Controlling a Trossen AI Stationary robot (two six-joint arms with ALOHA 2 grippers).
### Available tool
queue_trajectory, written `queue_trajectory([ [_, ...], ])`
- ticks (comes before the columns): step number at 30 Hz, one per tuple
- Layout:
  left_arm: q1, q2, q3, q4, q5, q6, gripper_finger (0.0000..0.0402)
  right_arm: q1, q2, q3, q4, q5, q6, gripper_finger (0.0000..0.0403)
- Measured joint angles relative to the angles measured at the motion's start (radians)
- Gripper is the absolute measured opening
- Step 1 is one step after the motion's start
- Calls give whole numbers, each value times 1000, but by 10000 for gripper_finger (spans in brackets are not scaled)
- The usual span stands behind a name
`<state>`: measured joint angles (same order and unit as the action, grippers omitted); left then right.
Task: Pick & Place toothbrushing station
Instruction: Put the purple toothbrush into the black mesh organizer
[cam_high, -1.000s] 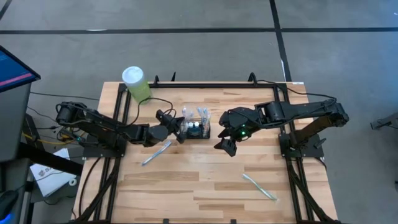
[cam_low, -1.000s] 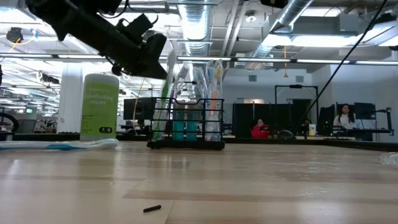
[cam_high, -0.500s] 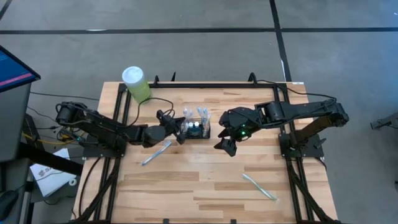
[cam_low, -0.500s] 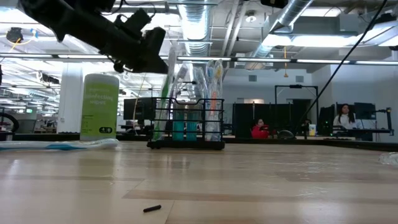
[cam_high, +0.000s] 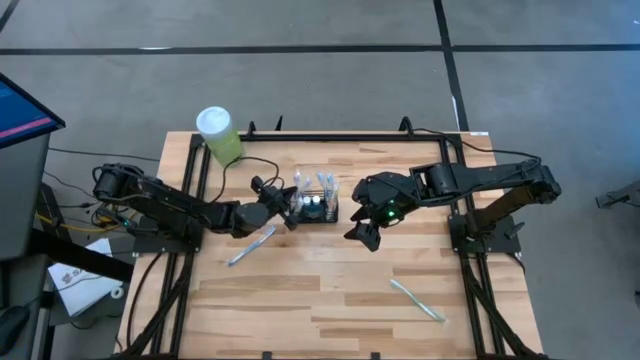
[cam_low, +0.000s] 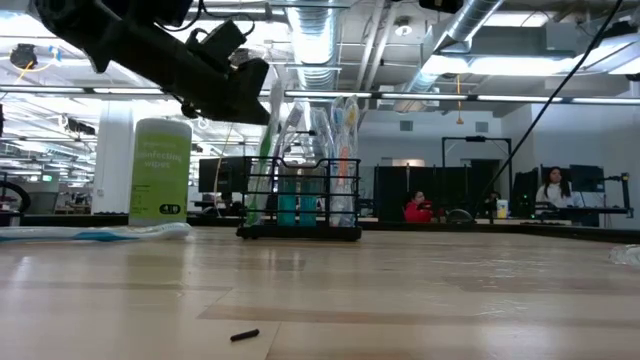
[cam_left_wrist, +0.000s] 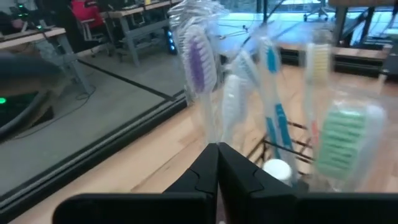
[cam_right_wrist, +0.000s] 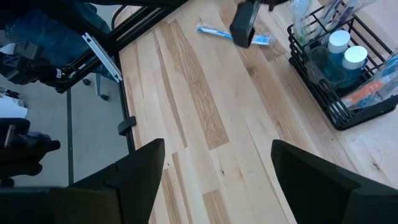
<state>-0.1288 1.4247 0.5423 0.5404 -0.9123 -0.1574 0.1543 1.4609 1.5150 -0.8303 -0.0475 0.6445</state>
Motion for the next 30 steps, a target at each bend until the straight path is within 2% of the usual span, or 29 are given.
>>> queue_trajectory([
  [9,-42,108,0,72,-27,-41,0,-13,0,0,0,0,3,286],
  [20,-49,116,0,73,-57,-34,0,-20,0,0,0,0,2,286],
  [26,-49,116,0,68,14,-31,5,-27,0,0,0,0,2,286],
  [30,-49,116,0,63,20,-31,26,-27,0,0,0,0,2,286],
])
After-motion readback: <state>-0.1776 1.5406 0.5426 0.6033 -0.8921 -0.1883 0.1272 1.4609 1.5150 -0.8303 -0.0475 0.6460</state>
